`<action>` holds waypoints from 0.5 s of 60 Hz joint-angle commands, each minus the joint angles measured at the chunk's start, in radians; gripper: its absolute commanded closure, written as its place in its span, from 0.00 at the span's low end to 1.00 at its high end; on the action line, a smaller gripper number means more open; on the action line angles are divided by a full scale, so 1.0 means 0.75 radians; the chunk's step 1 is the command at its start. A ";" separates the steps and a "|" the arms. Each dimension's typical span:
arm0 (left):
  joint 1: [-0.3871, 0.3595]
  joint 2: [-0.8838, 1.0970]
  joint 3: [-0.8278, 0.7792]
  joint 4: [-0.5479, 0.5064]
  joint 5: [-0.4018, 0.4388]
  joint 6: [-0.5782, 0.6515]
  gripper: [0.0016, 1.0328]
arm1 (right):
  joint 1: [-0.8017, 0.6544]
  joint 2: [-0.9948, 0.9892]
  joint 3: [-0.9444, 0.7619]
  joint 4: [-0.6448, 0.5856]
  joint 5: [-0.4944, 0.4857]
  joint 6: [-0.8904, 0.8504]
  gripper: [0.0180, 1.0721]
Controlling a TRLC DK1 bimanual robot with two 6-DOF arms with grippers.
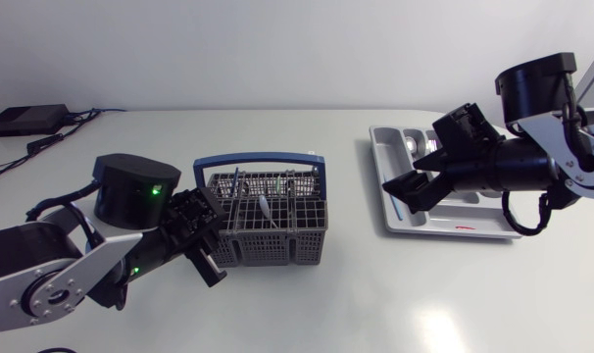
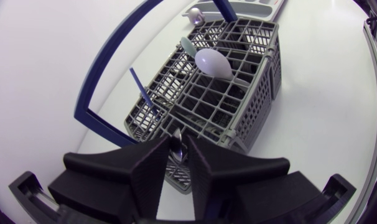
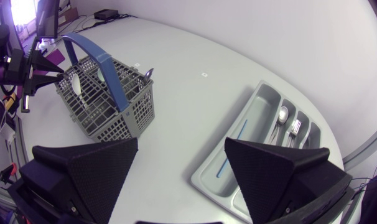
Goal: Unload the cutlery basket into the drawer organizer.
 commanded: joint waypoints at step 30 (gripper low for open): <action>-0.024 -0.175 -0.008 -0.008 -0.008 -0.009 0.79 | 0.014 -0.048 -0.063 0.008 0.007 0.030 0.05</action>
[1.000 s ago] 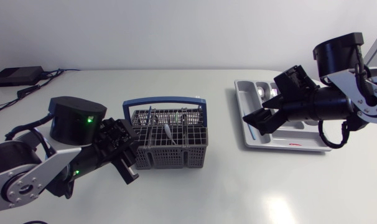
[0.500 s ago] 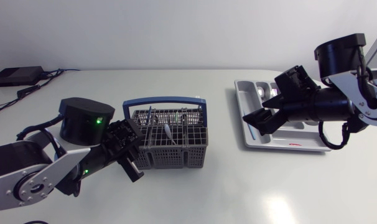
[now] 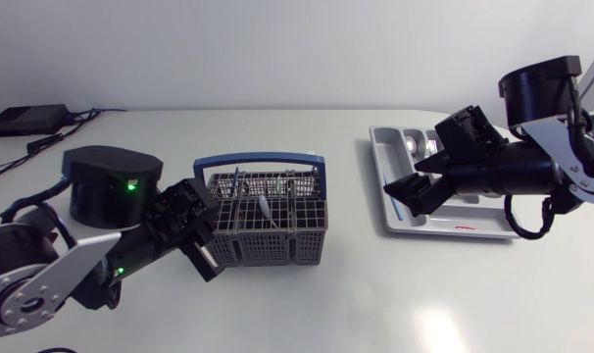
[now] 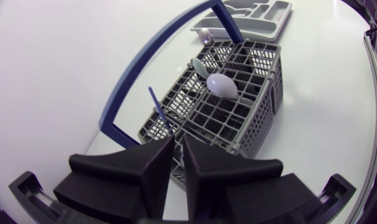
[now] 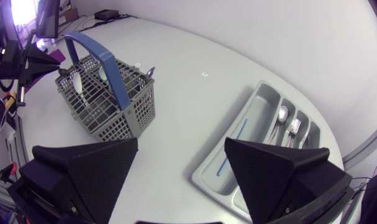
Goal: Unload the cutlery basket into the drawer organizer.
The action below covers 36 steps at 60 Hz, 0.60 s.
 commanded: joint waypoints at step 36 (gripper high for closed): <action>-0.074 -0.227 -0.094 -0.061 -0.036 0.034 0.72 | 0.068 -0.058 -0.069 0.007 0.044 0.046 0.05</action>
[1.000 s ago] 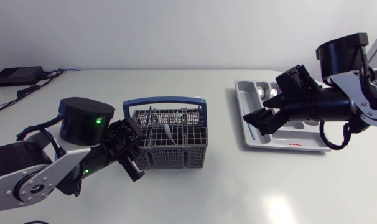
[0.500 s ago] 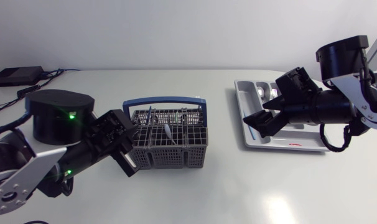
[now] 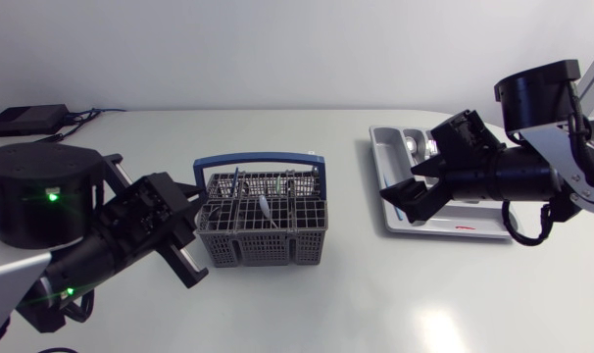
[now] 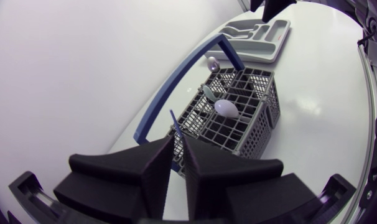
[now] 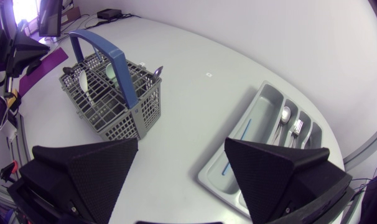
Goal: Unload the cutlery basket into the drawer organizer.
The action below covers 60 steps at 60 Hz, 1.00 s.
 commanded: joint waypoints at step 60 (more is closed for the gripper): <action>0.044 0.286 -0.046 0.117 -0.007 -0.058 0.43 | -0.002 -0.060 -0.122 0.063 -0.002 0.009 0.05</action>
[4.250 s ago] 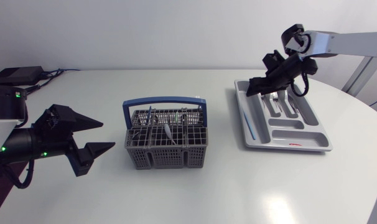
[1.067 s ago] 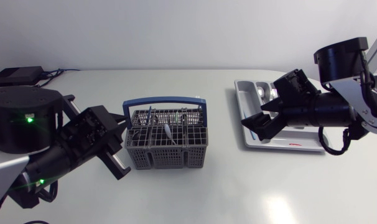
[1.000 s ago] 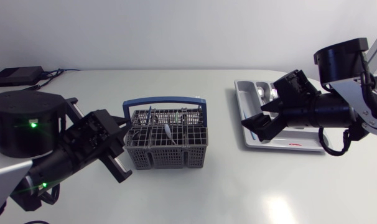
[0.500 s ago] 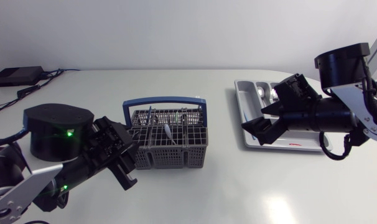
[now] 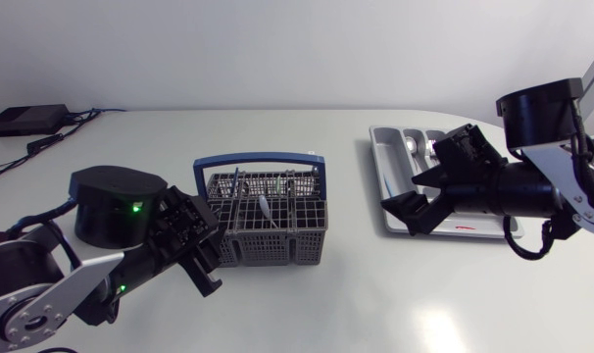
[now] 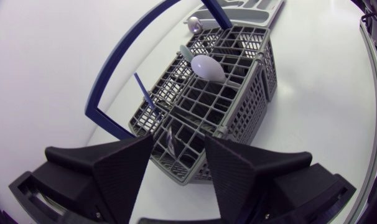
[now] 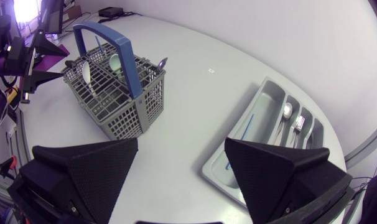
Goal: Unload the cutlery basket into the drawer organizer.
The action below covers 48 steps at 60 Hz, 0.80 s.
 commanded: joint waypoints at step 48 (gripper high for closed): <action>0.042 0.083 0.020 0.080 -0.007 -0.016 0.71 | -0.004 -0.004 -0.035 0.027 -0.005 0.005 0.05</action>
